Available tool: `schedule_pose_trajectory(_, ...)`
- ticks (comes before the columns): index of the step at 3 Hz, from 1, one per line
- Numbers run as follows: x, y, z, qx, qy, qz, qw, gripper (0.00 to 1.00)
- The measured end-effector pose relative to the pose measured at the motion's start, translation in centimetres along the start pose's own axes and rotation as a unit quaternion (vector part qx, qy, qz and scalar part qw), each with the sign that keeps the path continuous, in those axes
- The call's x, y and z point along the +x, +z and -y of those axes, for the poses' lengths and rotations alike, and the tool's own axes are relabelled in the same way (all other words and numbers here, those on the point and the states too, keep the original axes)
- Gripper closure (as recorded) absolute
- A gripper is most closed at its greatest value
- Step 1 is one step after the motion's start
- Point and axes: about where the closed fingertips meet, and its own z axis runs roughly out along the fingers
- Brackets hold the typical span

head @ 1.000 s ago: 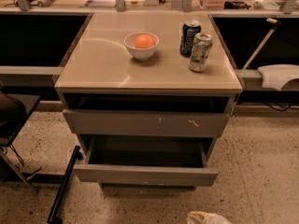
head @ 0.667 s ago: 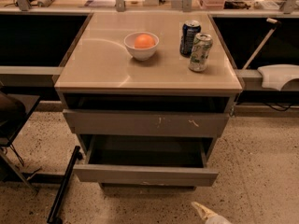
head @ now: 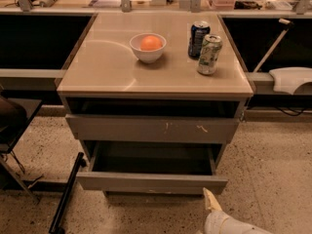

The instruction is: Open middle drawer

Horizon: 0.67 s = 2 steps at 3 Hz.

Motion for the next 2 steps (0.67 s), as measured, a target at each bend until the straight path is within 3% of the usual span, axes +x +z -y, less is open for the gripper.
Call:
schedule_pose_trajectory(1, 0.76, 4.97, 4.05, -0.013, 0.006, 0.003, 0.9999, 0.00)
schedule_pose_trajectory(2, 0.76, 4.97, 4.06, -0.013, 0.006, 0.003, 0.9999, 0.00)
